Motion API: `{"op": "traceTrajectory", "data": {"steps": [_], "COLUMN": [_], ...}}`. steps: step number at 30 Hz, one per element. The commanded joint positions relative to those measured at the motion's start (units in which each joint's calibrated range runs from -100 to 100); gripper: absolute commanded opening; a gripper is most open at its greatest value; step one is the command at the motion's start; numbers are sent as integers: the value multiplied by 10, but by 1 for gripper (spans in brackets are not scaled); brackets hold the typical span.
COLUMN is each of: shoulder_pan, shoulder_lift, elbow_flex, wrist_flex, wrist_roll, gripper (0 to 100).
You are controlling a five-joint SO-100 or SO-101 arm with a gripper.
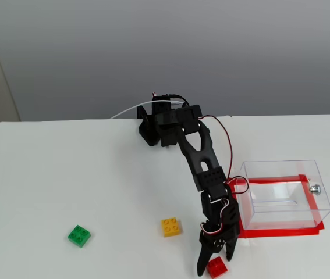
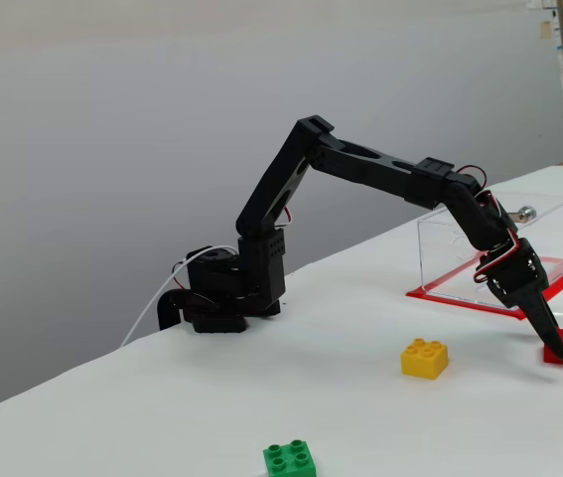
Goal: Pick the red lego brick and place it into the transparent box
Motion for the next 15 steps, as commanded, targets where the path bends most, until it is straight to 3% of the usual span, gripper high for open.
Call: {"op": "traceTrajectory", "data": {"steps": [1,9,15], "shoulder_pan": [2,1,1], "shoulder_lift": [-12,-12,-12], "elbow_flex": [-17,-17,-17], "wrist_flex": [2,1,1], "wrist_roll": [-1,0,0], "gripper": [39,27,27]}}
